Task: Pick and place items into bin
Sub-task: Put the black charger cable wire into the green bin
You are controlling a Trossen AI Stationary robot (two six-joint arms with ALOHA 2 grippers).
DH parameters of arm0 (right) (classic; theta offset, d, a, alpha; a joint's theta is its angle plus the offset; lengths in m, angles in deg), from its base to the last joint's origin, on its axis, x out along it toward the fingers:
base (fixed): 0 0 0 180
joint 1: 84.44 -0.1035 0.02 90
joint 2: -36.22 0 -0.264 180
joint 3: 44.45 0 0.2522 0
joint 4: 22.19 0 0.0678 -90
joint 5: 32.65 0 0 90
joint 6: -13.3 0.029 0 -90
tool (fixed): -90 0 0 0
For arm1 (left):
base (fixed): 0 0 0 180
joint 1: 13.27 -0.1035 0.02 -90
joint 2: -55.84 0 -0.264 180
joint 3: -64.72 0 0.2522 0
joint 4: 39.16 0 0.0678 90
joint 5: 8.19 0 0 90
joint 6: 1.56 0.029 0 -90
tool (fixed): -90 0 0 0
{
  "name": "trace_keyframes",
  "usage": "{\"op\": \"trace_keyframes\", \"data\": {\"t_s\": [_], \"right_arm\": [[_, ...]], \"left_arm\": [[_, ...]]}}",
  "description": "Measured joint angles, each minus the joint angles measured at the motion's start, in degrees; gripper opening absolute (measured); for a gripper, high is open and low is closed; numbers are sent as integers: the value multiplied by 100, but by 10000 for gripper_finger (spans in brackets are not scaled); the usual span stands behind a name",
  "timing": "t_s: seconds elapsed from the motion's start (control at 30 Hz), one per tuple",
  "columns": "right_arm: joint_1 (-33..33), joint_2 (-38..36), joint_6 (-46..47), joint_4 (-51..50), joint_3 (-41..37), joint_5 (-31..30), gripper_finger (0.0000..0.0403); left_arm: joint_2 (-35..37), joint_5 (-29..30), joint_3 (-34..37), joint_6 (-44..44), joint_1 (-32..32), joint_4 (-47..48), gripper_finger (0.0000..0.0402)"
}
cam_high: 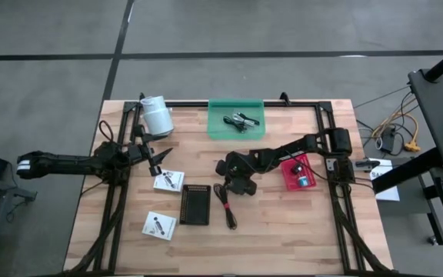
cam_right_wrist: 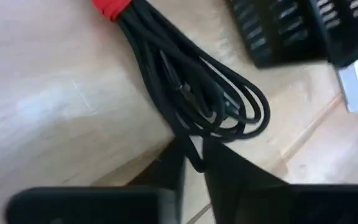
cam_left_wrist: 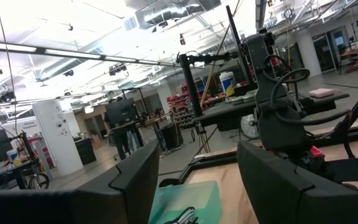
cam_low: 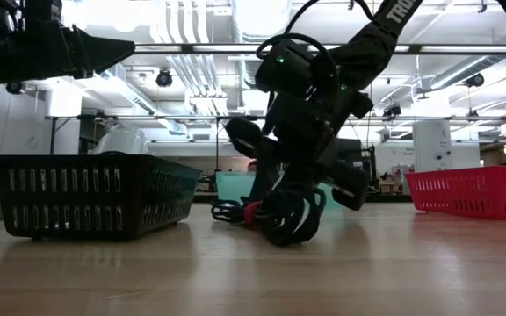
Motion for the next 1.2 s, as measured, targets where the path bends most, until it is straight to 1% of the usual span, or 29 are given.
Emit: {"op": "trace_keyframes", "data": {"t_s": [0.07, 0.1, 0.17, 0.27, 0.47, 0.57, 0.8, 0.97, 1.07, 1.2], "right_arm": [[0, -35, 44, -98, 0, -264, 20], [0, -60, 62, -158, 0, -435, 15], [8, -141, 180, -310, -3, -761, 12], [34, -362, 398, -579, -9, -1071, 10], [70, -1115, 941, -1087, -11, -1698, 9], [105, -1581, 1266, -1082, -11, -2167, 9], [361, -2554, 2148, -938, -9, -3628, 9], [723, -2930, 2605, -747, -22, -4382, 9], [1014, -2977, 2759, -700, -35, -4629, 9], [1426, -2855, 3090, -685, -55, -4633, 9]], "left_arm": [[0, 0, 1, 0, 0, -1, 200], [0, 0, 2, -1, 1, -1, 200], [0, 0, 0, 0, 2, -1, 200], [0, 2, -1, 0, 0, -1, 200], [0, 0, 0, 0, 1, -1, 200], [0, 0, 1, 0, 0, -1, 200], [0, 0, 2, 0, 0, -3, 200], [0, 0, -1, 0, 1, -5, 200], [0, -2, 0, 0, 2, -5, 200], [0, 0, 2, 0, 0, -5, 200]]}}
